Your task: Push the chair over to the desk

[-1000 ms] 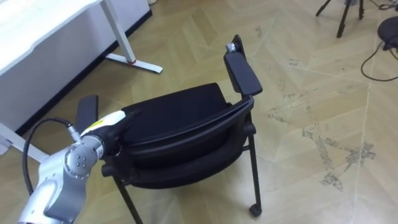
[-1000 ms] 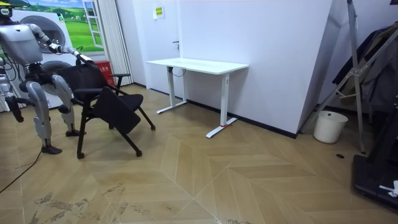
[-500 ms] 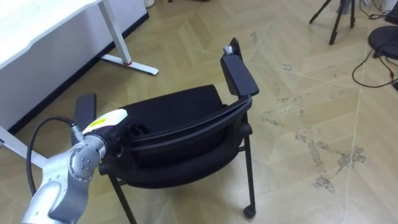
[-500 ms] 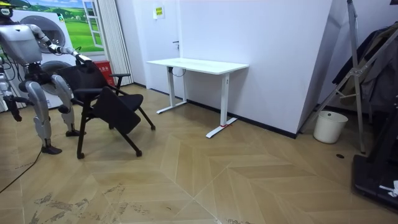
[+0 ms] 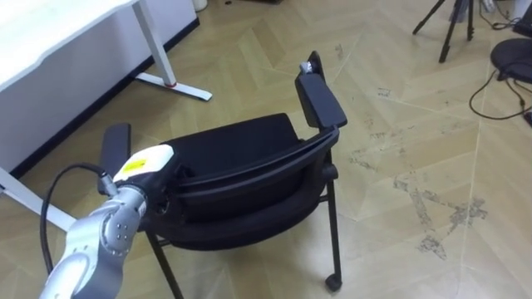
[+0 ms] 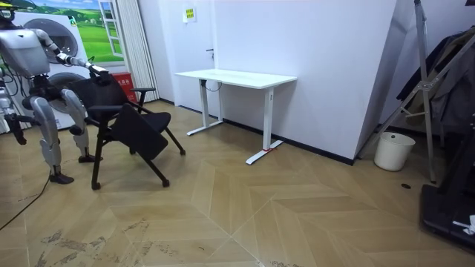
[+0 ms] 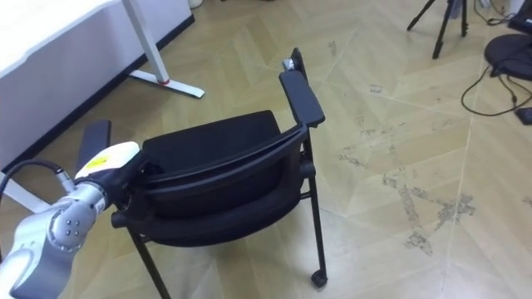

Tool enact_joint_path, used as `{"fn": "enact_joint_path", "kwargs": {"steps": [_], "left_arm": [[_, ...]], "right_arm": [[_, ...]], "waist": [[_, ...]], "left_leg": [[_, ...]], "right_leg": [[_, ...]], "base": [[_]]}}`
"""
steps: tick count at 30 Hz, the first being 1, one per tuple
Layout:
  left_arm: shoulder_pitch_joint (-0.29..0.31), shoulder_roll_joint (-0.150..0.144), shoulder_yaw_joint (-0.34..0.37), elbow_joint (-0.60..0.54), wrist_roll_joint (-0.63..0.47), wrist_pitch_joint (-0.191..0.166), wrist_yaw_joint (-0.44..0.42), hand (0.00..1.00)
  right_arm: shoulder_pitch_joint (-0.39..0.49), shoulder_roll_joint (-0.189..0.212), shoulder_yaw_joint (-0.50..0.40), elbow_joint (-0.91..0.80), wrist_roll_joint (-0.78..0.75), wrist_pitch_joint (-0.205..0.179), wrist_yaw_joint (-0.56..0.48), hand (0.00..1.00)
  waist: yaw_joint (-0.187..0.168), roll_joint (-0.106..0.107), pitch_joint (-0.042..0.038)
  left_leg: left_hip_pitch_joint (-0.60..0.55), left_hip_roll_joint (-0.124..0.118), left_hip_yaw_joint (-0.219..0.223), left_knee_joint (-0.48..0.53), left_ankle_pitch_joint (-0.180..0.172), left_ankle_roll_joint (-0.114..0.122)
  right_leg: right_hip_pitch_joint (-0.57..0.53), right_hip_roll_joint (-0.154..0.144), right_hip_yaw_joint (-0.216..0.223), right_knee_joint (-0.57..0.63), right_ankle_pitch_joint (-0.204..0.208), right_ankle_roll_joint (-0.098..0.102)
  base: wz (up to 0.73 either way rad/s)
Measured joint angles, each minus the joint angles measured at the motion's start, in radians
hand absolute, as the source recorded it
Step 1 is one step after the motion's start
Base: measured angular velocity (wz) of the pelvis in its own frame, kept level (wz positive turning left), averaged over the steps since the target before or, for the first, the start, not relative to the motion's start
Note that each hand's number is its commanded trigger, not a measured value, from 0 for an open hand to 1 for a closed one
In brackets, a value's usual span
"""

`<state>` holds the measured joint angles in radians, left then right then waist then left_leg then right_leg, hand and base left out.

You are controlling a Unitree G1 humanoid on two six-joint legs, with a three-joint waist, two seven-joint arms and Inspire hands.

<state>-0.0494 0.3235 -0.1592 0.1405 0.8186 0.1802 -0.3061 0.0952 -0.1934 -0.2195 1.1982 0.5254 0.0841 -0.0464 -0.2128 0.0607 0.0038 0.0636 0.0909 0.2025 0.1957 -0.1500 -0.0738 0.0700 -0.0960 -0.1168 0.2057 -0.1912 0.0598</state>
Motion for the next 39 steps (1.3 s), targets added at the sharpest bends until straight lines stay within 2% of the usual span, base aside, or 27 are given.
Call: {"fn": "enact_joint_path", "kwargs": {"steps": [7,11,13,15,17,21,23,24,25,28,31,33,39], "left_arm": [[0.003,-0.004,0.0,0.002,0.0,-0.001,0.012,1.0],[0.005,0.0,-0.001,-0.003,-0.001,-0.001,0.017,1.0],[0.005,0.004,0.0,-0.01,-0.001,-0.002,0.014,1.0],[0.006,0.014,0.0,-0.026,0.001,-0.006,0.003,1.0],[0.006,0.027,0.0,-0.033,0.001,-0.016,-0.002,1.0],[0.007,0.036,0.0,-0.051,0.016,-0.017,-0.009,1.0],[0.008,0.036,0.0,-0.055,0.018,-0.017,-0.009,1.0],[0.007,0.036,0.0,-0.056,0.016,-0.017,-0.006,1.0],[0.007,0.036,0.0,-0.056,0.016,-0.019,-0.002,1.0],[0.008,0.035,-0.002,-0.054,0.015,-0.03,0.008,1.0],[0.008,0.035,-0.002,-0.057,0.017,-0.039,0.009,1.0],[0.007,0.038,-0.001,-0.06,0.014,-0.039,0.009,1.0],[0.006,0.039,0.002,-0.06,0.014,-0.064,0.014,1.0]], "right_arm": [[-0.006,0.0,-0.015,-0.028,-0.024,0.0,-0.055,0.0],[-0.004,-0.007,-0.04,-0.131,-0.154,-0.003,-0.152,0.0],[-0.004,-0.008,-0.055,-0.185,-0.265,-0.004,-0.19,0.0],[-0.009,-0.01,-0.078,-0.25,-0.359,-0.014,-0.236,0.0],[-0.01,-0.014,-0.078,-0.311,-0.401,-0.019,-0.272,0.0],[-0.007,-0.025,-0.085,-0.476,-0.472,-0.022,-0.338,0.0],[-0.006,-0.026,-0.097,-0.563,-0.52,-0.022,-0.366,0.0],[-0.007,-0.028,-0.099,-0.622,-0.537,-0.022,-0.388,0.0],[-0.009,-0.03,-0.099,-0.654,-0.541,-0.022,-0.398,0.0],[-0.016,-0.047,-0.096,-0.779,-0.579,-0.026,-0.425,0.0],[-0.016,-0.049,-0.085,-0.893,-0.659,-0.03,-0.446,0.0],[-0.019,-0.05,-0.062,-0.984,-0.717,-0.03,-0.446,0.0],[-0.022,-0.052,-0.001,-1.126,-0.809,-0.031,-0.395,0.0]], "waist": [[-0.006,0.001,0.0014],[-0.006,-0.006,0.0048],[-0.003,-0.013,0.003],[0.001,-0.031,0.0003],[0.005,-0.043,0.0024],[0.007,-0.06,0.0003],[0.007,-0.059,-0.0006],[0.013,-0.051,-0.0057],[0.014,-0.049,-0.0069],[0.024,-0.047,-0.0062],[0.03,-0.053,-0.0011],[0.035,-0.051,-0.0021],[0.063,-0.044,0.0013]], "left_leg": [[0.002,0.0,-0.003,0.0,0.0,0.0],[0.003,0.0,-0.01,0.002,0.0,0.0],[0.0,-0.001,-0.01,0.002,0.0,0.0],[-0.001,-0.001,-0.011,0.001,0.0,0.0],[-0.001,-0.001,-0.01,0.001,0.0,0.0],[-0.007,0.0,-0.01,0.003,0.0,0.0],[-0.012,-0.001,-0.01,0.004,0.0,0.0],[-0.017,-0.001,-0.009,0.005,0.0,0.0],[-0.018,-0.001,-0.008,0.005,0.0,0.0],[-0.012,-0.001,-0.004,0.002,0.001,0.001],[-0.011,-0.001,0.003,0.001,0.001,0.001],[-0.018,-0.001,0.004,0.001,0.001,0.001],[-0.013,0.0,0.027,-0.006,0.0,0.001]], "right_leg": [[0.007,0.0,-0.004,-0.003,0.001,-0.001],[0.011,-0.001,-0.012,-0.001,0.0,0.0],[0.006,-0.001,-0.01,0.002,-0.001,0.0],[0.004,-0.001,-0.01,0.003,-0.001,0.0],[0.004,-0.001,-0.009,0.003,-0.001,0.0],[-0.002,-0.001,-0.008,0.002,0.0,-0.001],[-0.006,-0.001,-0.008,0.005,0.0,-0.001],[-0.016,-0.001,-0.006,0.016,0.0,-0.001],[-0.019,-0.001,-0.004,0.019,0.0,-0.001],[-0.02,0.0,0.002,0.017,0.0,-0.001],[-0.022,0.0,0.008,0.021,0.0,-0.001],[-0.034,-0.001,0.012,0.022,0.0,-0.001],[-0.043,0.0,0.028,0.029,0.0,-0.001]], "base": [[0.02],[0.05],[0.0],[0.0],[0.0],[0.0],[0.0],[-0.03],[-0.04],[-0.05],[-0.05],[-0.07],[-0.08]]}}
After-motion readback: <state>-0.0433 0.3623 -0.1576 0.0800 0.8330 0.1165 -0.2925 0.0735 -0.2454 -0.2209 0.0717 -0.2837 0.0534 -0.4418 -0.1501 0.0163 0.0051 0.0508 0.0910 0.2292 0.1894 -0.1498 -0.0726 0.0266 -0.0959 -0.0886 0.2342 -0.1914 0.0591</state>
